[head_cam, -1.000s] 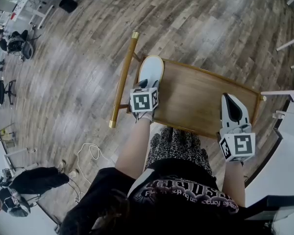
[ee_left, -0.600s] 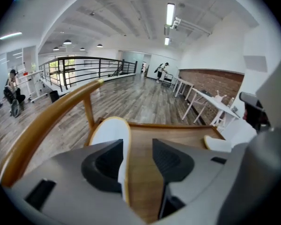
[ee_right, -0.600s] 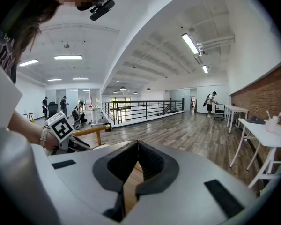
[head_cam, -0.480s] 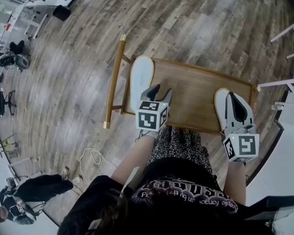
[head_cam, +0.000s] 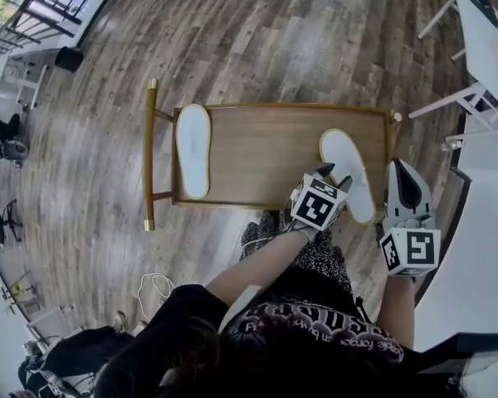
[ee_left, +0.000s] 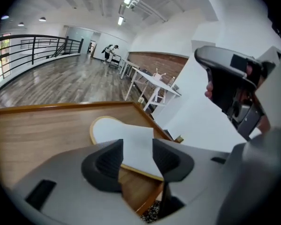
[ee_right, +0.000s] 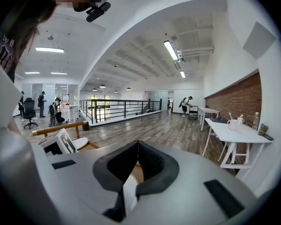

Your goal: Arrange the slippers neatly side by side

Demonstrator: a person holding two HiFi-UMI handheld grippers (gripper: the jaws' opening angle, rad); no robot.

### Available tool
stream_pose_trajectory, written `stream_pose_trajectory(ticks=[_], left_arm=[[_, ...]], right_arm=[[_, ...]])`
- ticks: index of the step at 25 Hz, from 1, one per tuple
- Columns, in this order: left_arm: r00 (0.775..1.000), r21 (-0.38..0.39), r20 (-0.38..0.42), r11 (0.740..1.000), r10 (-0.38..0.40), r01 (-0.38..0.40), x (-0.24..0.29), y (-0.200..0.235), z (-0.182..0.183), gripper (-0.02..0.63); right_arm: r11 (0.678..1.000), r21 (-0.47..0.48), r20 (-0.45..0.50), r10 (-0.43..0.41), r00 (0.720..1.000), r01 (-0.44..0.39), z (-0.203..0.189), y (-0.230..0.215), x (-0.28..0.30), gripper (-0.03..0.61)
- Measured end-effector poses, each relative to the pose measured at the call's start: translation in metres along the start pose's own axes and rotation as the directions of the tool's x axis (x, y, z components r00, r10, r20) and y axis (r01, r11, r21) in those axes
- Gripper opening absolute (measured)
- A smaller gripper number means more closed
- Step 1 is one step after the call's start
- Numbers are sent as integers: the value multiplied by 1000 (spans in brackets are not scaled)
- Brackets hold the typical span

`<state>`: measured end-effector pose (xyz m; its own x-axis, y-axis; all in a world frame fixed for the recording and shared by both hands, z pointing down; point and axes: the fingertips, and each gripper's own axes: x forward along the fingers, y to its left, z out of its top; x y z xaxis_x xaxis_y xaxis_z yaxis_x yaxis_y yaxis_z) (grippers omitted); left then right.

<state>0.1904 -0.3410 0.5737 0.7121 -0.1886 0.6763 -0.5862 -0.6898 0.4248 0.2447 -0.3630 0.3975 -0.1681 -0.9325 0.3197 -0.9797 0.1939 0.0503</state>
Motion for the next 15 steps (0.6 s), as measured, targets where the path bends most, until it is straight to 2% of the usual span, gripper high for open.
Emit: stream_pose_trajectory(ticks=[3,7,10,12,15], left_arm=[[999,-39,-40,999,27,-29,30,-7,7,179],[990,-125,-62,983,124,-131,45,12,27,179],[992,-204,-73,972,105,-118,50,4,32,213],[991,-200,-70,972,110,-122,52,-4,37,232],[987,-132,-84,980,137,-147,64,-9,37,253]], right_arm=[[1000,11,-10,-26,1000,26,-9,-15,-15,5],[999,20,-14,-43,999,43,-16,-25,-29,5],[998,26,-14,-52,999,52,-18,-30,-36,5],[998,25,-14,-52,999,52,-19,-31,-38,5],[999,20,-13,-48,999,48,-21,-31,-39,5]])
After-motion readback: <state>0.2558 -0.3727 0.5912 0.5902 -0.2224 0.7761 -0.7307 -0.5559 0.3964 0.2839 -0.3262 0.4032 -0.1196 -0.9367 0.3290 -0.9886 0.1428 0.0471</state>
